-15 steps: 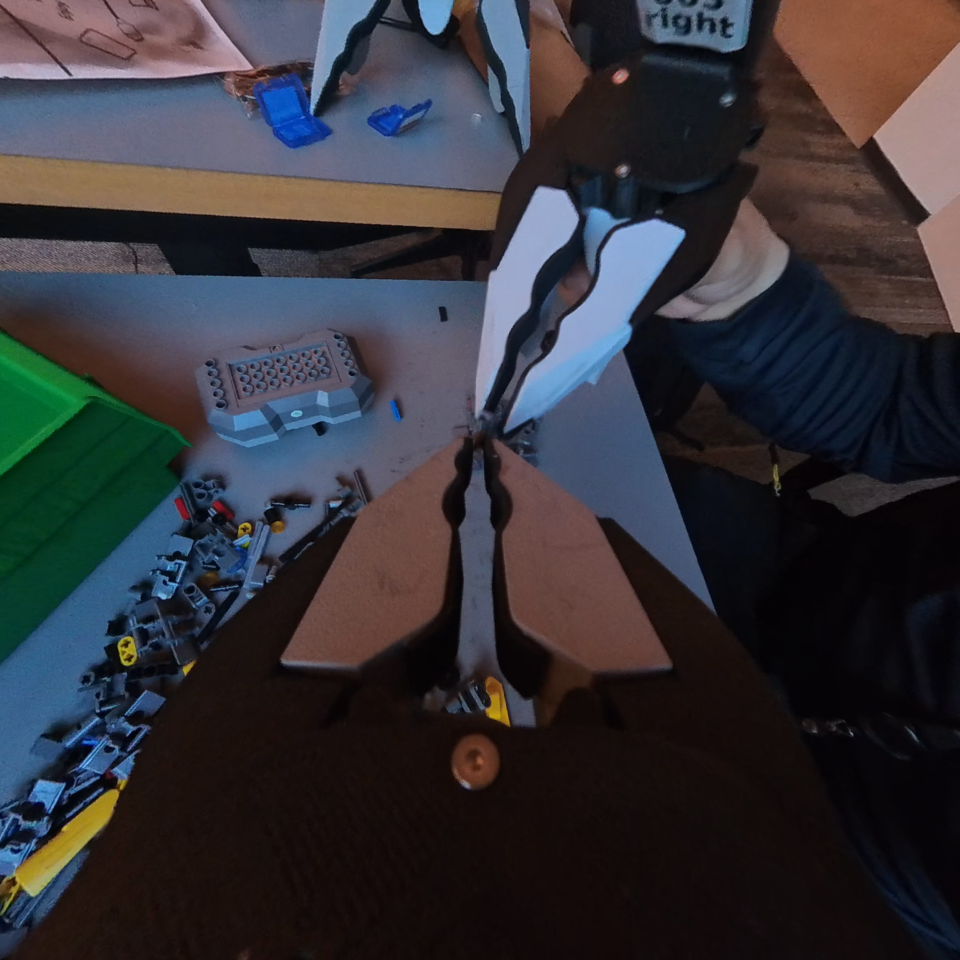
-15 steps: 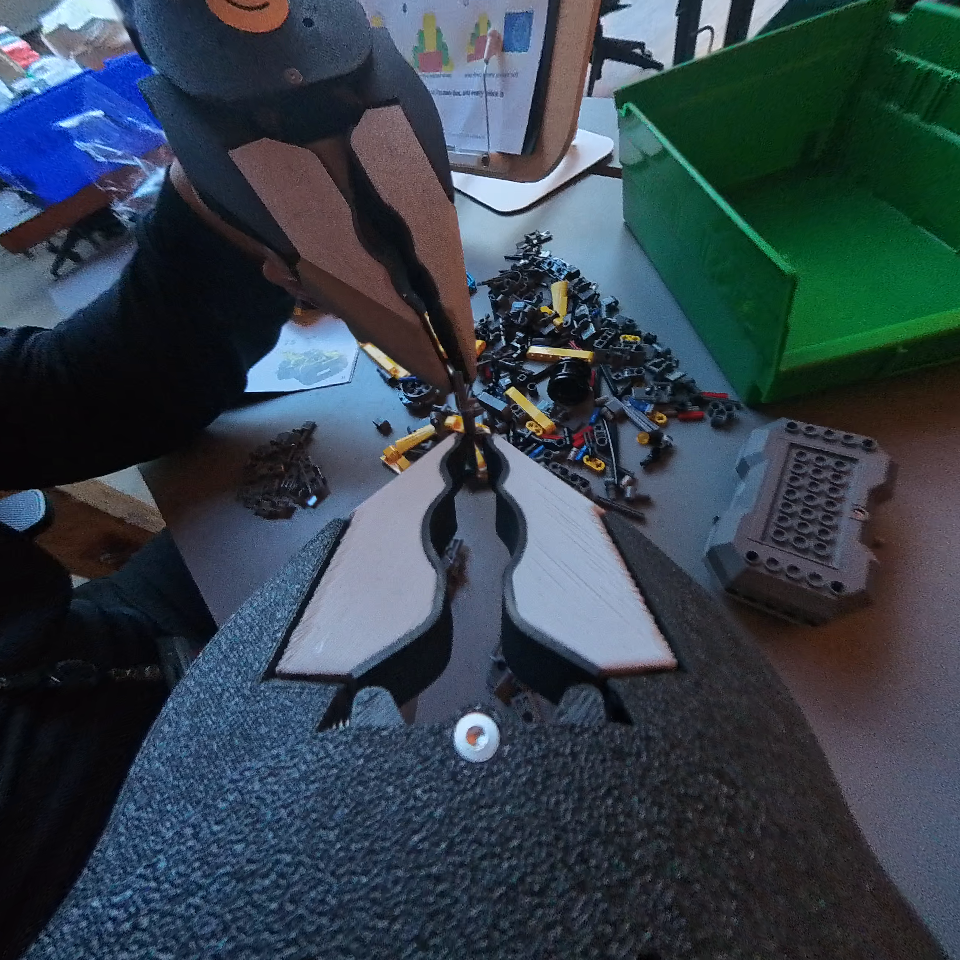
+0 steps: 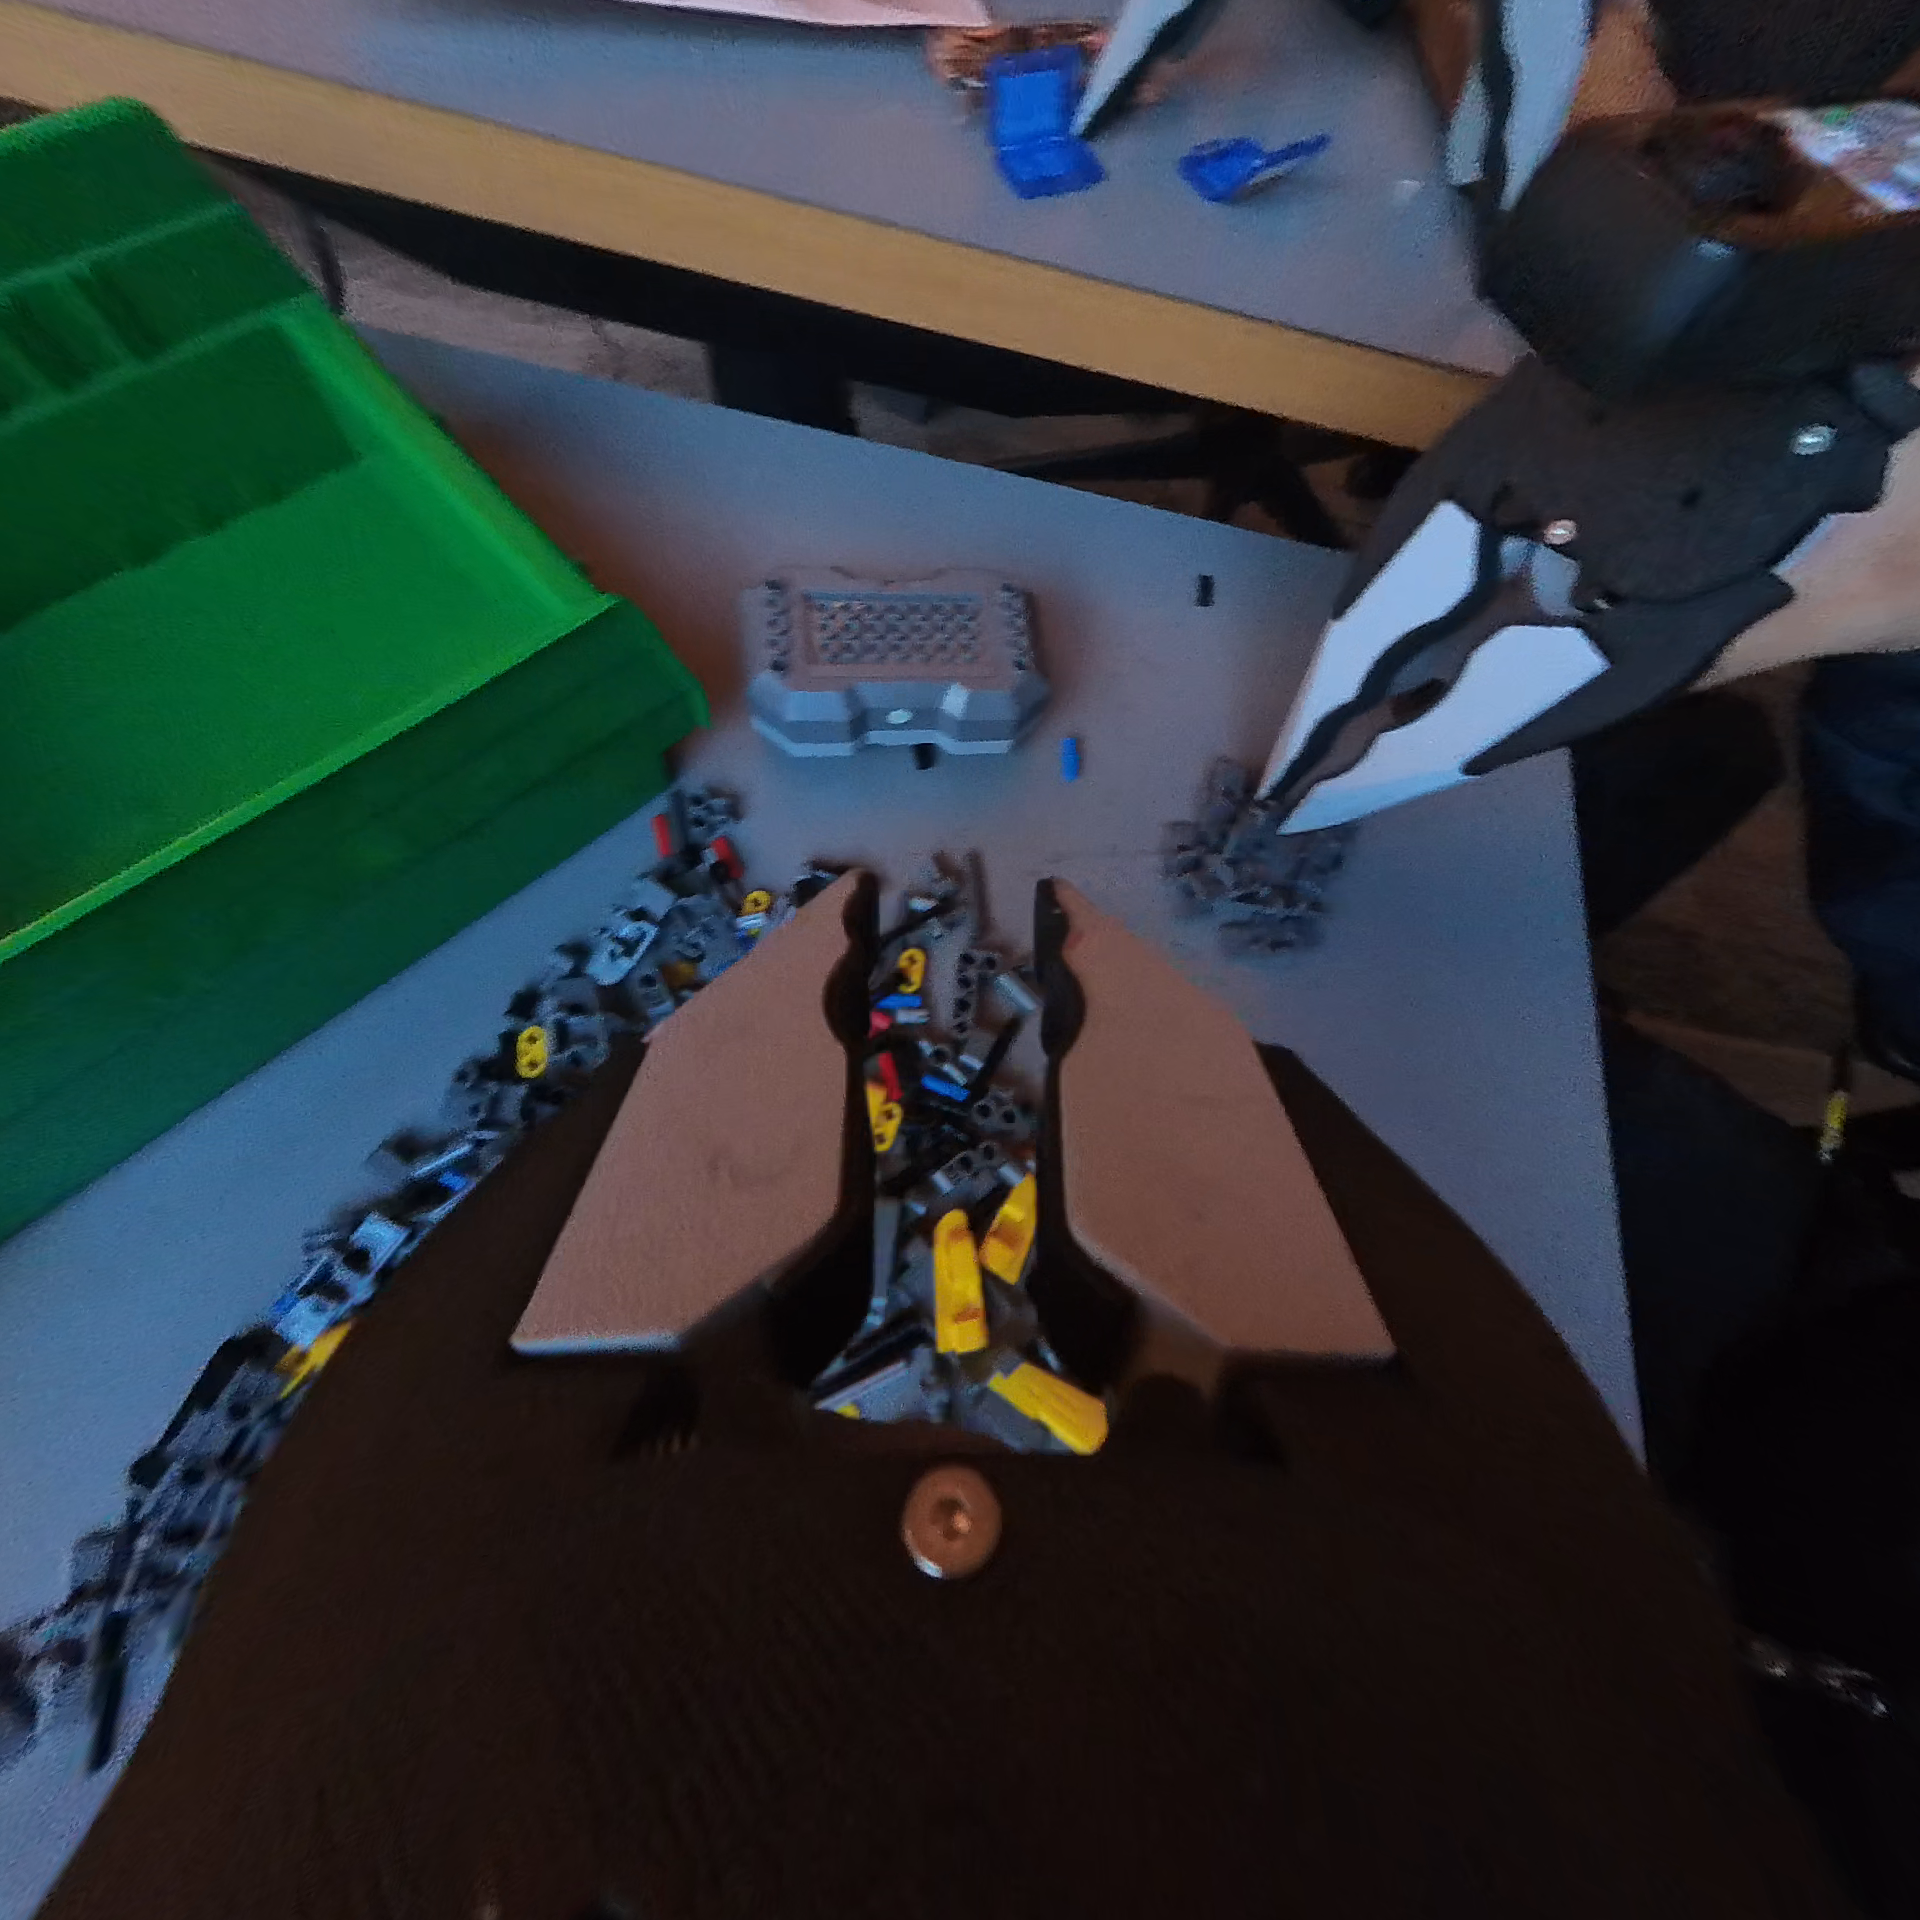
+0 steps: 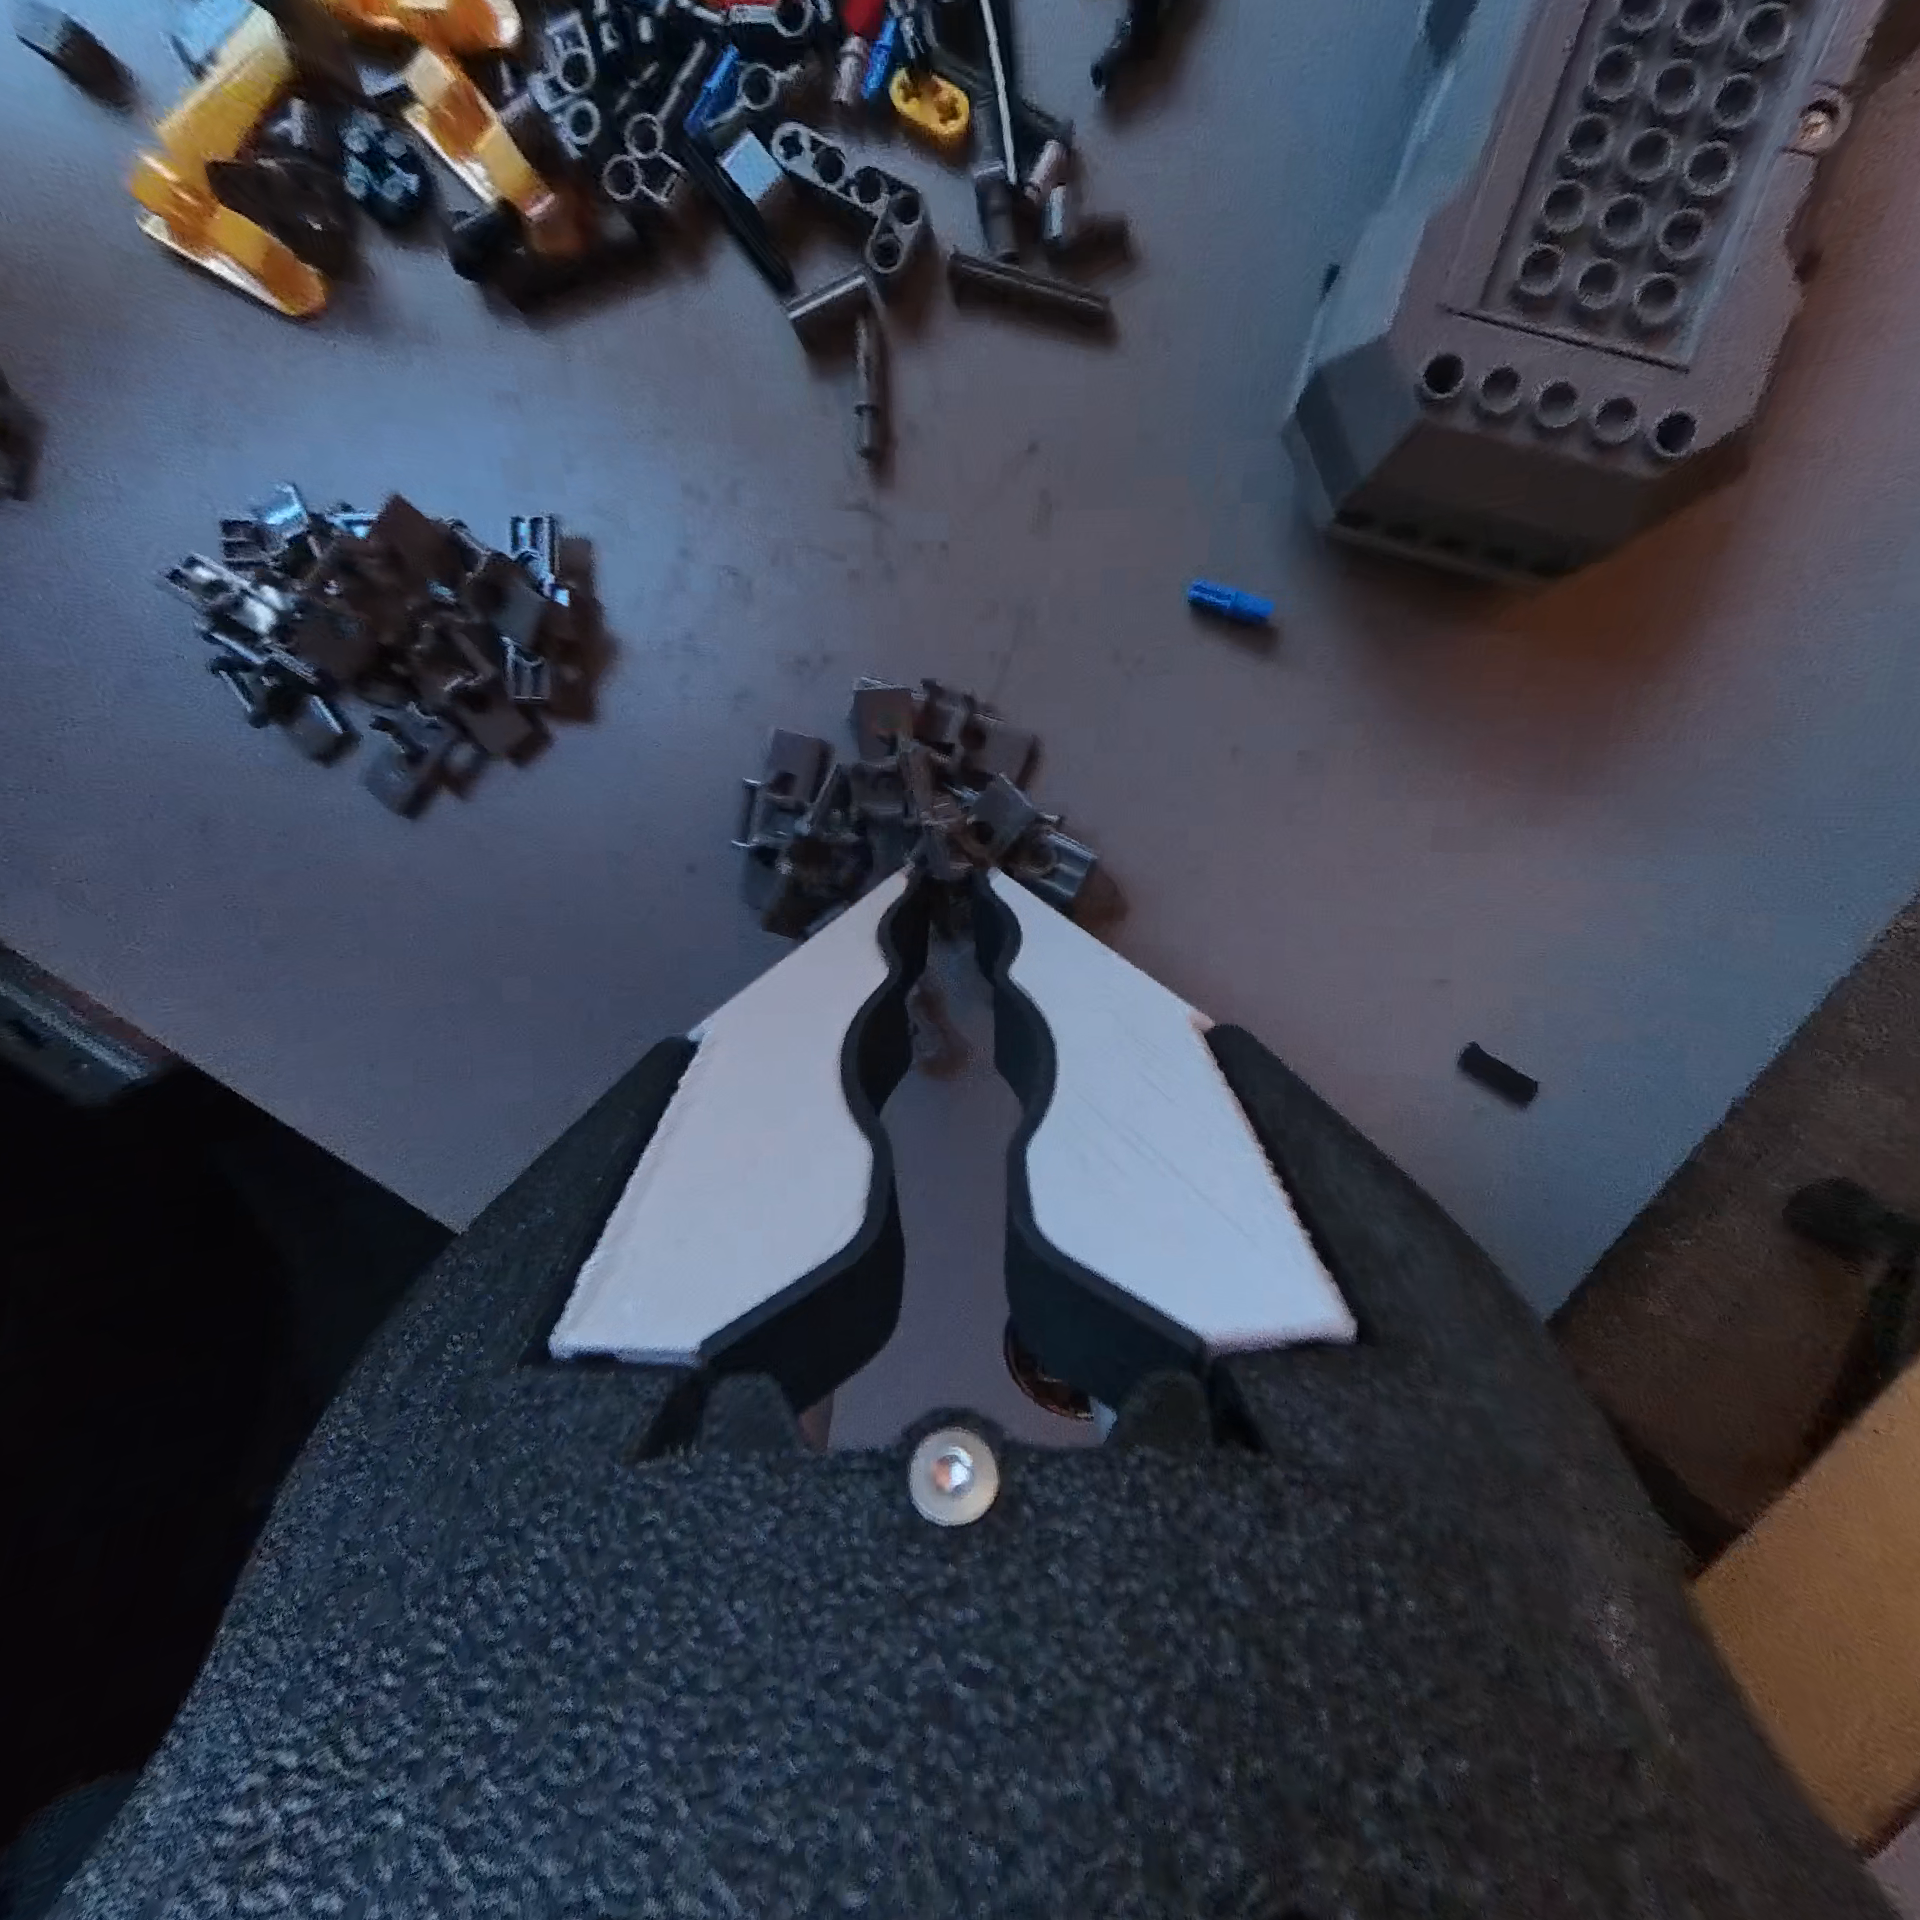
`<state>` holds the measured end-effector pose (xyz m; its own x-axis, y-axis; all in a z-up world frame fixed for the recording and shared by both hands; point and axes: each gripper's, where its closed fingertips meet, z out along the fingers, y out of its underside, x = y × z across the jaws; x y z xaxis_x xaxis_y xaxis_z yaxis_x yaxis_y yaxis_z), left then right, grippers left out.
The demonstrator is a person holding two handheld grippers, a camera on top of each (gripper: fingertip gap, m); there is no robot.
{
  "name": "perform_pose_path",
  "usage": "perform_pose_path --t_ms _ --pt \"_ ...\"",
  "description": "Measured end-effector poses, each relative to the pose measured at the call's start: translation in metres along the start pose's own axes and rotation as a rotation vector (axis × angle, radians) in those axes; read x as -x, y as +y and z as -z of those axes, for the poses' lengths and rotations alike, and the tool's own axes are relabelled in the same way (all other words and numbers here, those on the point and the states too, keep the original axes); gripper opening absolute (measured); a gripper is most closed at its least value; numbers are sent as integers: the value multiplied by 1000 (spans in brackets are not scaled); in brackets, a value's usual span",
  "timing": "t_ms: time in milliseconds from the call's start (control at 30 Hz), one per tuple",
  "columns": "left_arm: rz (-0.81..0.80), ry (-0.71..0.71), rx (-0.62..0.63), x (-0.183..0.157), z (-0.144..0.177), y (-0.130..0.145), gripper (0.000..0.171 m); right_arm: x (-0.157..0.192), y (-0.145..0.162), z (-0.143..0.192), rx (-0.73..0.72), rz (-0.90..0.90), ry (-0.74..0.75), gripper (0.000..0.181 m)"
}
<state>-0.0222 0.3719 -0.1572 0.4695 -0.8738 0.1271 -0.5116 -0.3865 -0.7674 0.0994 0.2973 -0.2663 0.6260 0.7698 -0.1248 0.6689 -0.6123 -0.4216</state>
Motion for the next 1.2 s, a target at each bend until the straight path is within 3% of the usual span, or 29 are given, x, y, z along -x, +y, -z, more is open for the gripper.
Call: perform_pose_path --t_ms 233,467,633,733,933,1033,1100,1200 --pt "-50 -256 227 62 15 51 26 0 -10 12 -67 -17 4 18" --pt "-31 -296 492 90 24 116 27 4 -49 30 -269 -12 13 18" --pt "-40 -197 541 74 22 129 30 5 -55 29 -286 1 31 17" --pt "-55 -194 579 72 19 136 40 6 -57 29 -294 2 27 17" --pt "-82 -201 665 73 14 151 42 7 -58 31 -304 6 28 16" --pt "-87 -211 692 76 13 156 34 8 -59 34 -313 8 26 16" --pt "-88 -204 678 75 13 154 14 8 -60 35 -316 10 26 15" --pt "-93 -193 654 73 15 150 13 9 -60 35 -317 12 23 15"
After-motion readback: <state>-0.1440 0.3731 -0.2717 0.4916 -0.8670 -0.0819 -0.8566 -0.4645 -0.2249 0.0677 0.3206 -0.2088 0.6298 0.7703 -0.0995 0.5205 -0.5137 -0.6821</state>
